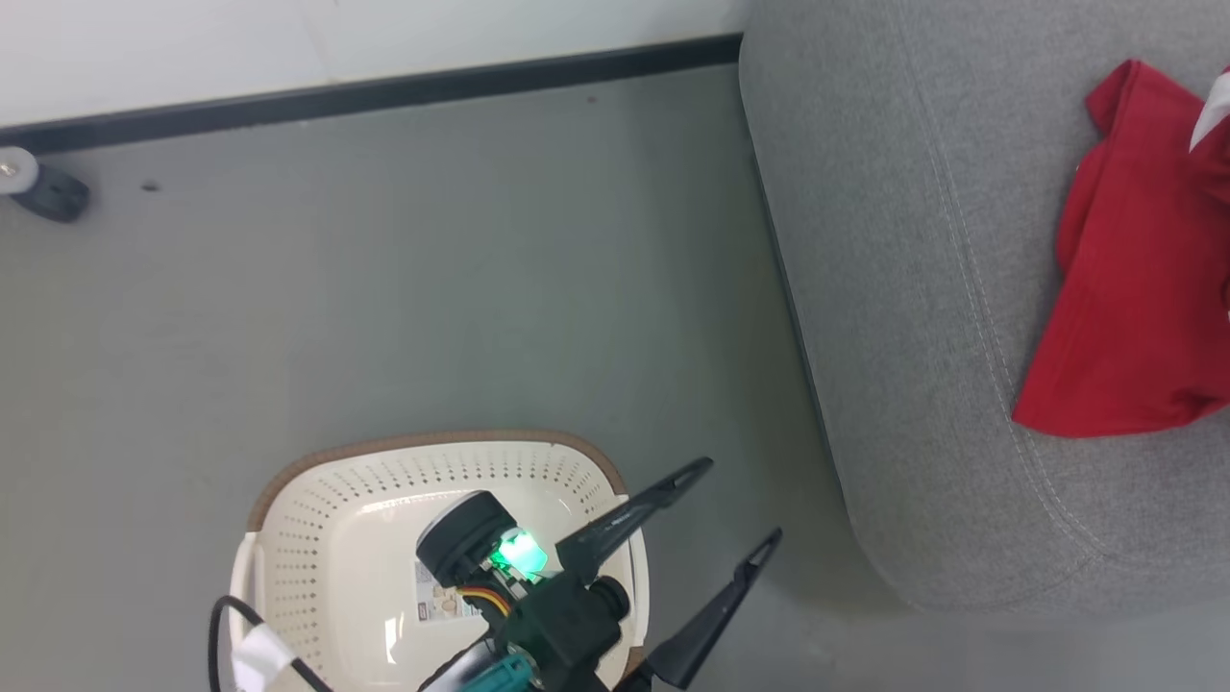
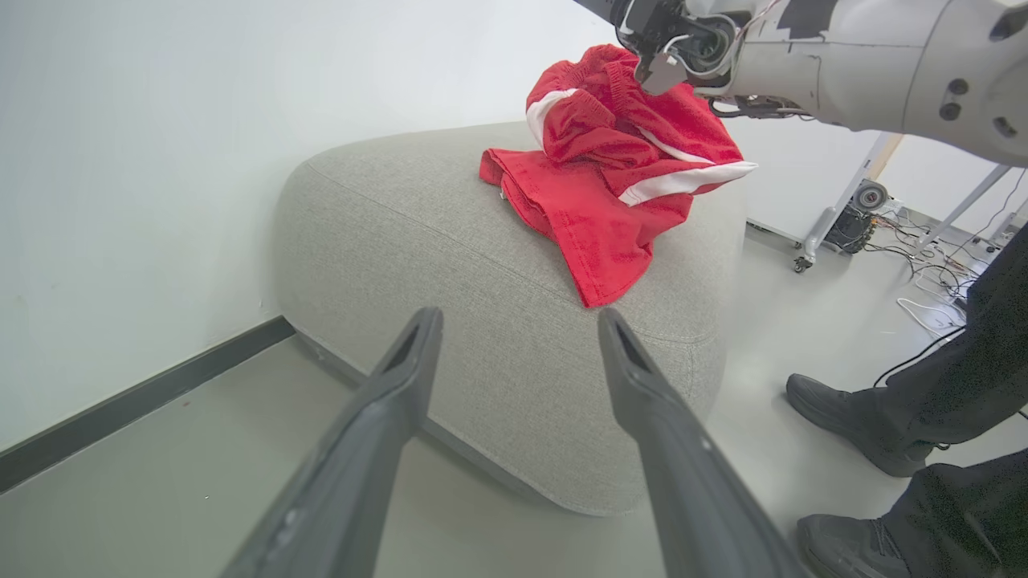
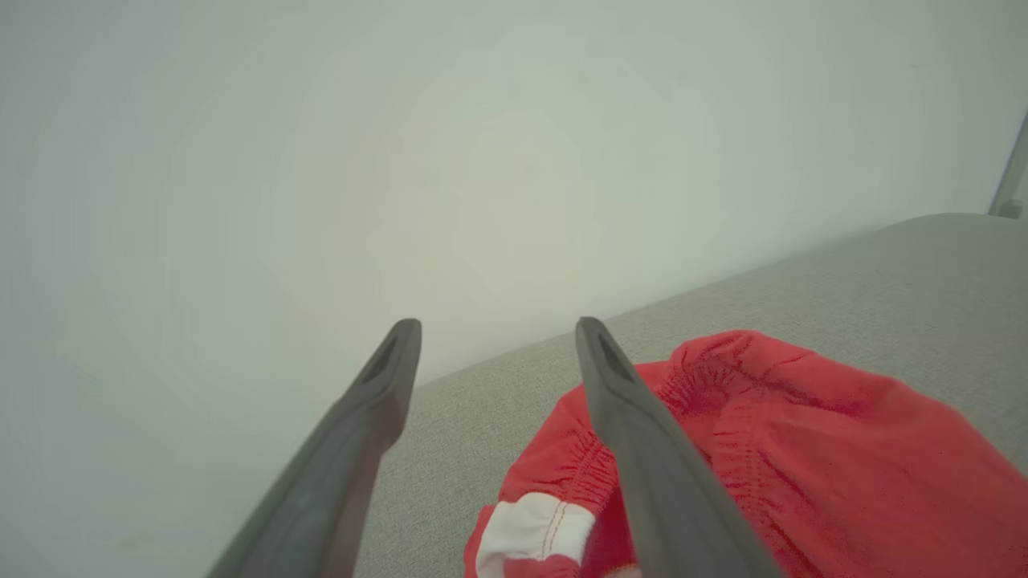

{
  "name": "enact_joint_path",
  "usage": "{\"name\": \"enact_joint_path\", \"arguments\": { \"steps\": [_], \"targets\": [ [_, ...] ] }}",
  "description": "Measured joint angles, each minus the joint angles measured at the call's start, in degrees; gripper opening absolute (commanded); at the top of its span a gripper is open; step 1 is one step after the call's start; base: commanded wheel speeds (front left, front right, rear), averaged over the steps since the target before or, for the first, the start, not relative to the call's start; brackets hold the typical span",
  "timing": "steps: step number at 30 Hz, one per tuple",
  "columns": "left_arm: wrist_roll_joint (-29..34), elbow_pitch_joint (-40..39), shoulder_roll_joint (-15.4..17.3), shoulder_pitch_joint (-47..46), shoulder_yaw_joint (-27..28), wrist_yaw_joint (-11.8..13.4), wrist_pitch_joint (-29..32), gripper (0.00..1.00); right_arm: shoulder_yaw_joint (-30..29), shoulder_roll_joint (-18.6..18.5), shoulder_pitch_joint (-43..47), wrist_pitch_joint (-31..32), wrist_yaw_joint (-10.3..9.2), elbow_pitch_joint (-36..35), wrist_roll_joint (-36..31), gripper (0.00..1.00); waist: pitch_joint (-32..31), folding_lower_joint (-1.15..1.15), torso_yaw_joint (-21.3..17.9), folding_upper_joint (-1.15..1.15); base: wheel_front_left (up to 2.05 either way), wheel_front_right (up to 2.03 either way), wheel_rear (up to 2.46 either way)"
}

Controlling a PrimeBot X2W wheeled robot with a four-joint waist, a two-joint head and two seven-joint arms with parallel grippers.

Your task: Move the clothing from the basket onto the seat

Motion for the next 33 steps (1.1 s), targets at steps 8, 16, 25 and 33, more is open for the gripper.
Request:
{"name": "enact_joint_path", "arguments": {
  "steps": [8,16,25,33],
  "targets": [
    [-2.86,3.46,-0.86,1.31,4.78,3.61,-3.18,1.00,2.89,4.10,9.59,-2.03,0.40,-4.30,-1.74,1.00,-5.34,0.00,2.04,0.00,0.00,0.00,0.00],
    [-4.08,6.02,-0.80,5.73,9.06,7.78,-5.21,1.00,5.82,6.86,18.31,-2.85,0.54,-9.03,-3.15,1.00,-11.20,-0.01,4.39,0.00,0.00,0.00,0.00],
    [-6.60,7.39,-0.22,10.10,14.78,11.68,-6.48,1.00,8.89,9.27,25.95,-3.19,0.20,-15.24,-5.57,1.00,-16.97,-0.01,7.11,0.00,0.00,0.00,0.00],
    [-6.95,8.84,0.19,13.87,18.52,12.62,-7.14,1.00,12.25,11.43,33.25,-3.50,-1.08,-18.18,-7.59,1.00,-21.39,0.00,9.08,-0.01,0.00,0.00,0.00]
  ]
}}
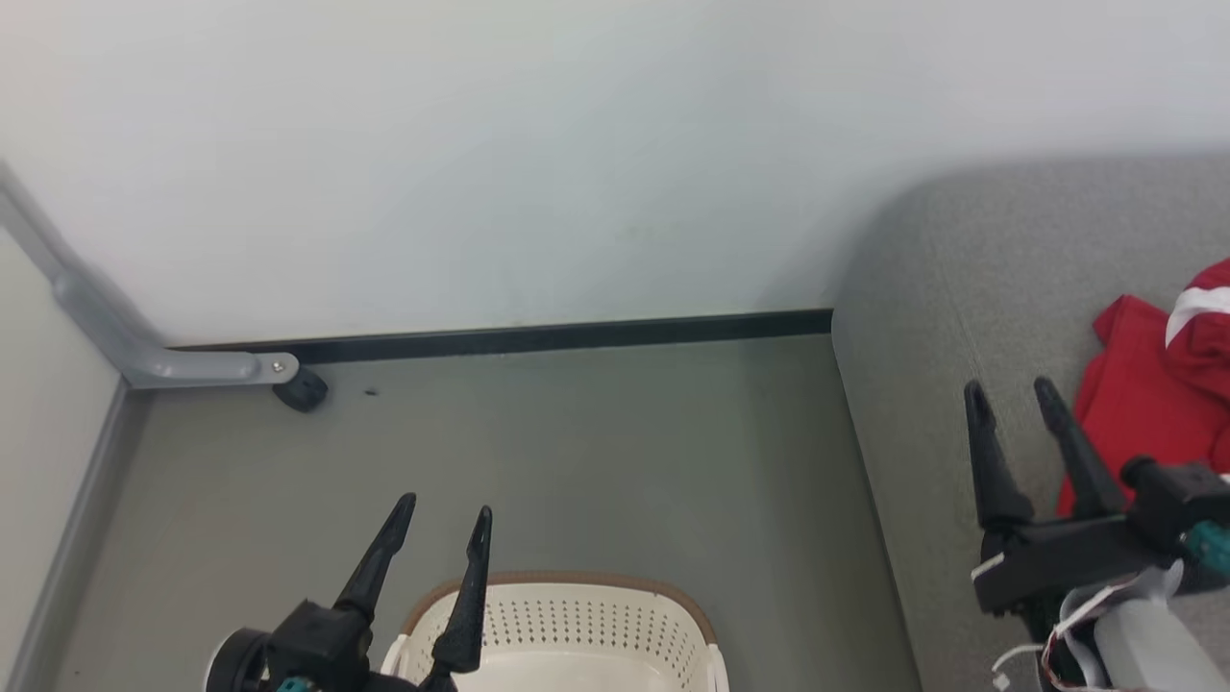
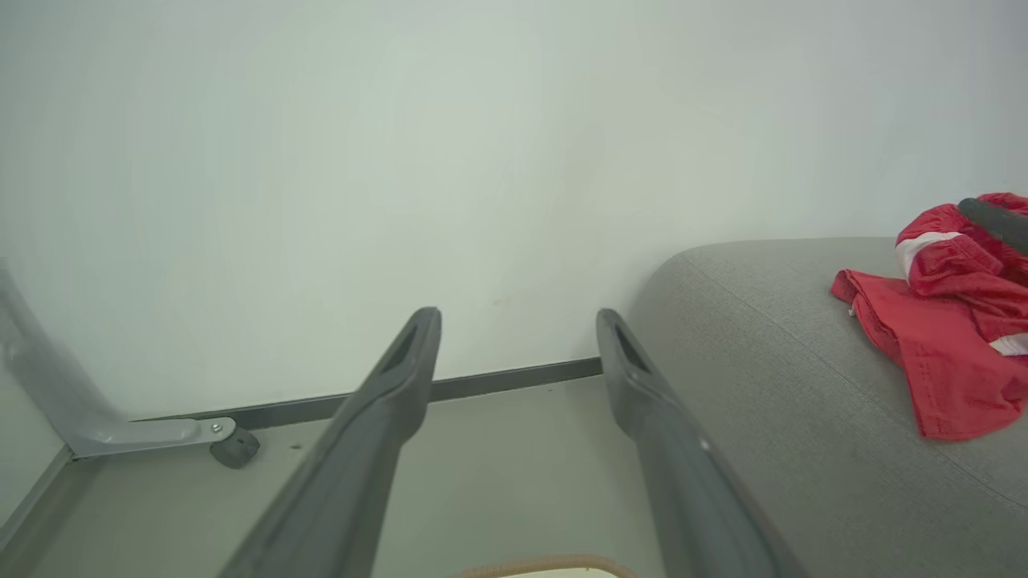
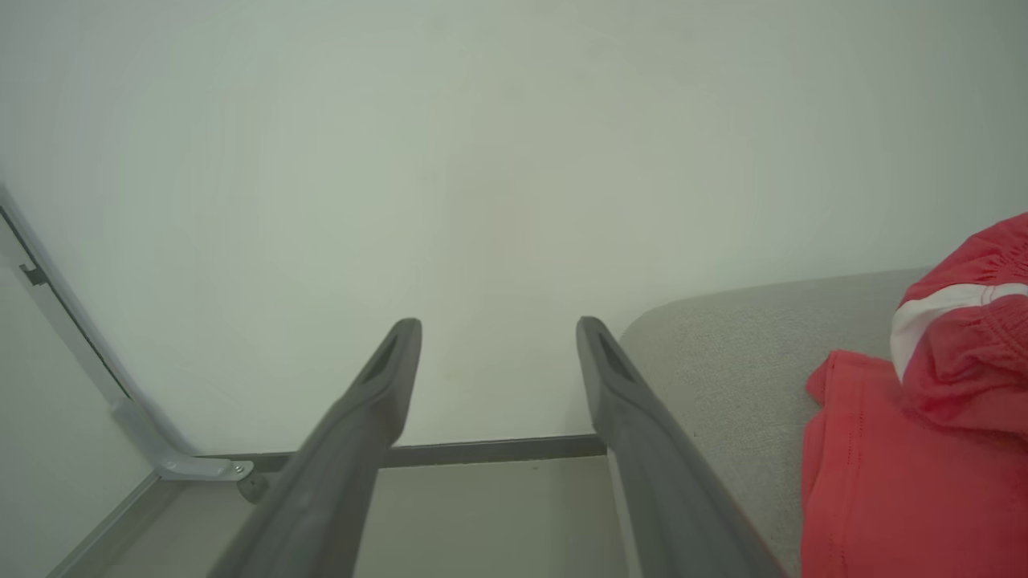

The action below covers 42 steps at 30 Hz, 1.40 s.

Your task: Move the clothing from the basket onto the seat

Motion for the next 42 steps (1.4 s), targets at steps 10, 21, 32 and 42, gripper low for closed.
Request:
{"name": "enact_joint_path", "arguments": {
  "steps": [10,21,32,42],
  "targets": [
    [-0.51,1.85,-0.36,4.98,2.87,0.56,-0.01,1.00,2.07,0.67,7.61,0.00,-1.64,-1.05,-1.96,1.00,-5.01,0.01,1.58,0.00,0.00,0.00,0.00],
    [-0.51,3.26,-1.02,9.97,5.17,1.01,-0.05,1.00,2.92,0.70,15.19,0.00,-3.48,-4.77,-2.59,1.00,-8.47,0.00,1.66,0.00,0.00,0.00,0.00],
    [-0.46,4.91,-2.57,11.15,7.62,1.03,-0.01,1.00,3.11,0.63,18.56,0.05,-4.99,-7.40,-2.96,1.00,-8.74,0.01,1.39,0.01,0.00,0.00,0.00],
    [0.23,6.30,-4.19,11.26,9.90,1.04,-0.01,1.00,3.08,0.63,19.86,0.58,-5.56,-8.70,-2.94,1.00,-8.56,0.01,1.47,0.01,0.00,0.00,0.00]
  ]
}}
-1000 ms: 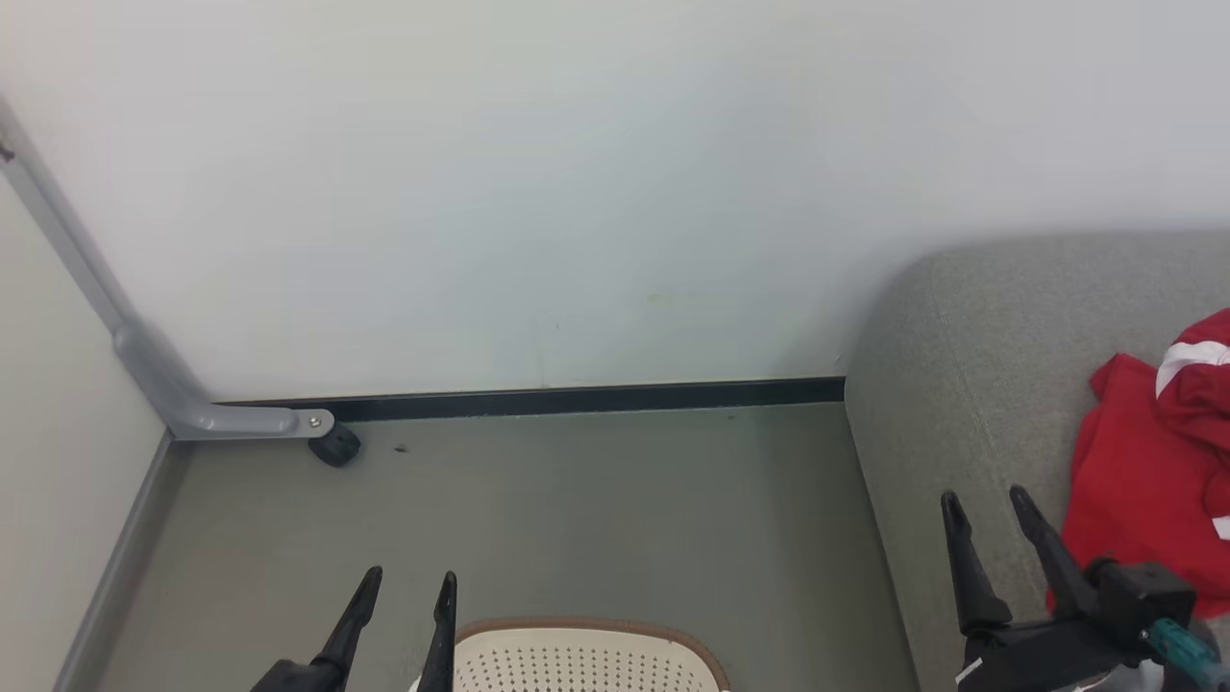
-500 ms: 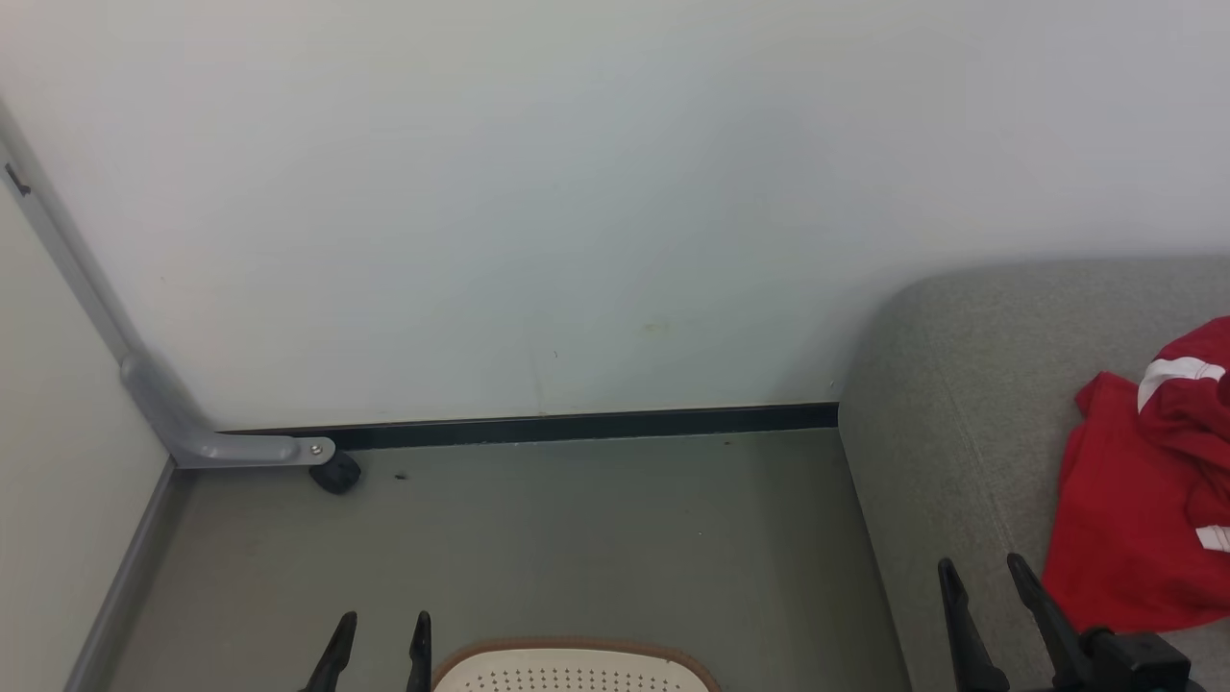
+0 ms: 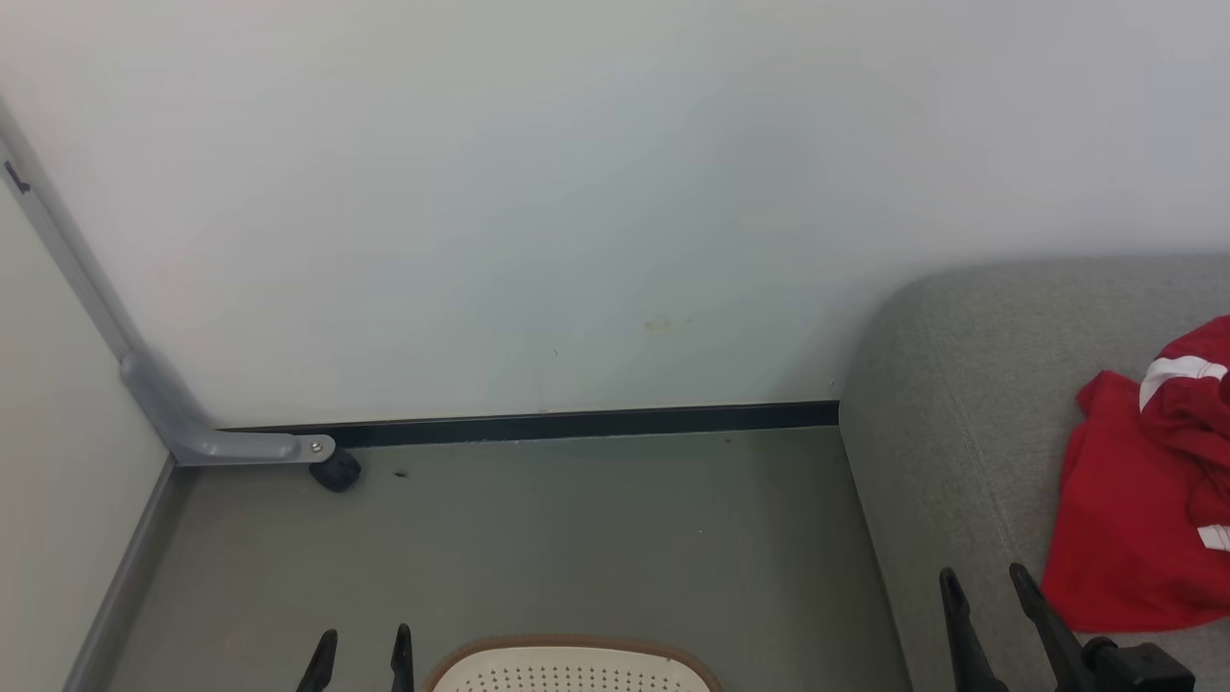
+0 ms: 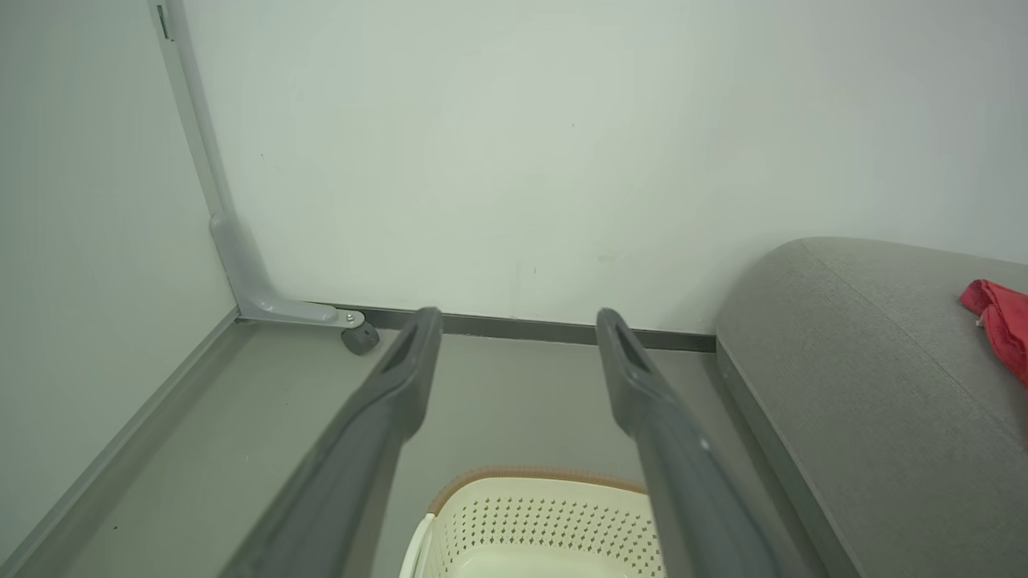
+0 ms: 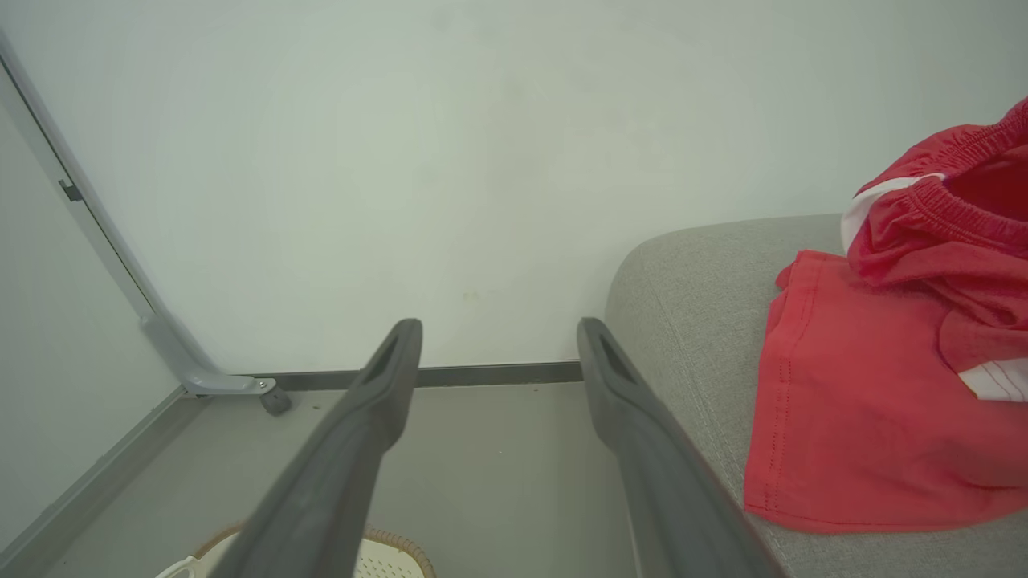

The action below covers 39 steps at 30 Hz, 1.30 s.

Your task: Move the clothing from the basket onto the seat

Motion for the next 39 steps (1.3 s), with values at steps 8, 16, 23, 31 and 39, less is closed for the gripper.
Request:
{"name": "enact_joint_path", "arguments": {
  "steps": [8,16,23,31,39],
  "targets": [
    [0.47,0.44,-0.93,0.00,0.87,0.00,0.00,1.00,-0.25,-0.21,0.07,0.49,-0.48,-1.42,-0.01,1.00,0.14,0.00,0.12,0.00,0.00,0.00,0.00],
    [0.92,0.68,-1.57,0.00,1.34,0.00,0.01,1.00,-0.44,-0.37,1.12,1.38,-0.98,-2.40,0.00,1.00,0.26,0.00,0.17,0.00,0.00,0.00,0.00],
    [1.34,0.80,-1.79,0.00,1.45,0.00,0.02,1.00,-0.44,-0.43,1.11,1.88,-0.99,-2.98,0.00,1.00,0.27,0.00,0.13,0.00,0.00,0.00,0.00],
    [1.40,1.24,-1.85,-0.02,1.47,0.00,0.23,0.00,-0.47,-0.82,1.11,2.49,-0.99,-3.38,0.00,0.00,0.37,0.00,0.22,0.00,0.00,0.00,0.00],
    [0.71,4.68,-2.01,1.87,1.36,-0.11,0.60,0.00,0.22,1.22,3.44,2.70,-0.91,0.66,0.66,0.00,0.41,0.00,0.24,0.00,0.00,0.00,0.00]
  ]
}}
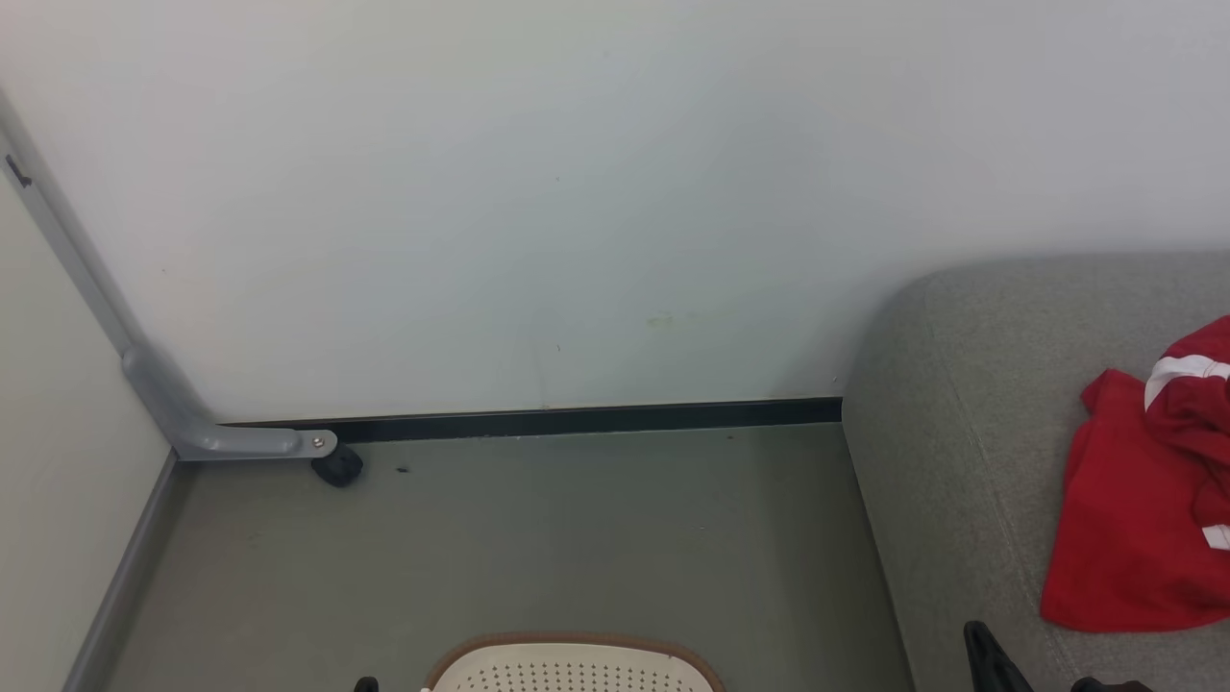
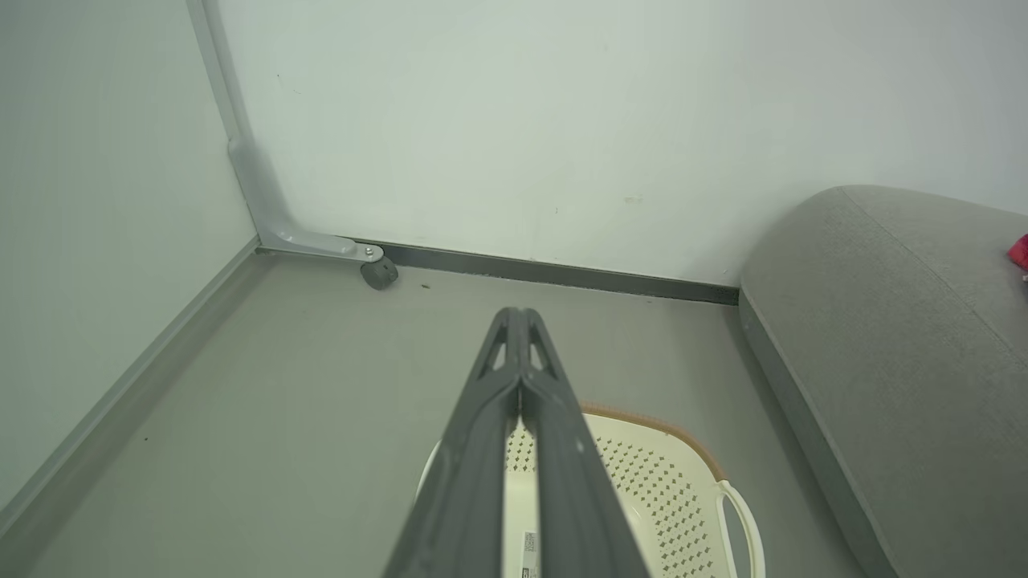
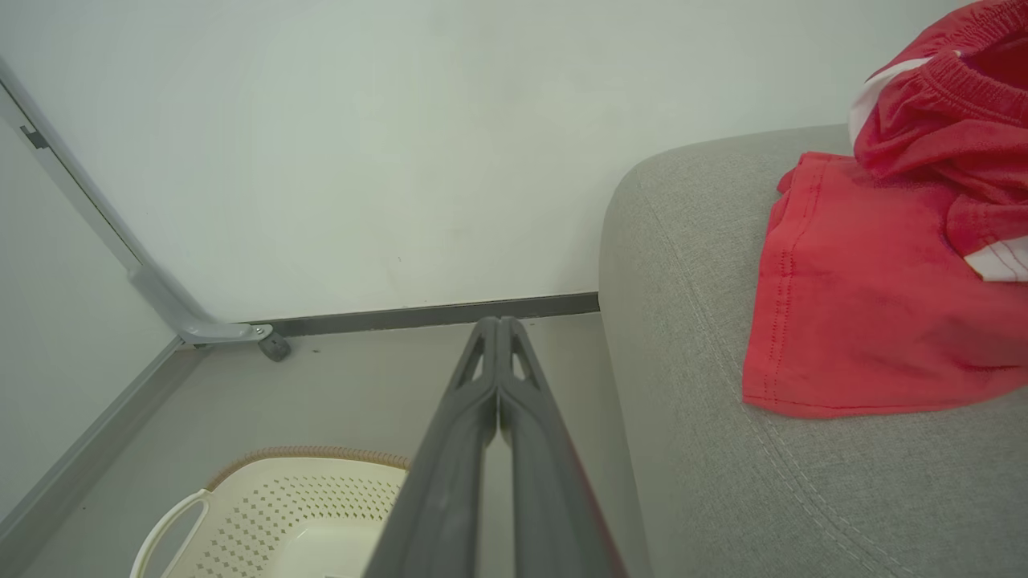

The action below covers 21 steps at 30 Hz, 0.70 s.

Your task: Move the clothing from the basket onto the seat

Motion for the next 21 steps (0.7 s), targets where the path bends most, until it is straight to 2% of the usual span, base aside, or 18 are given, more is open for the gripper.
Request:
{"name": "enact_joint_path", "arguments": {
  "steps": [21],
  "targets": [
    [-14.48,0.56,-1.03,-1.16,4.13,-3.05,3.97,0.00,-4.93,1.78,-1.29,3.89,2.03,1.20,15.24,0.00,0.20,0.00,0.18,0.00,0.00,0.00,0.00]
  ]
}}
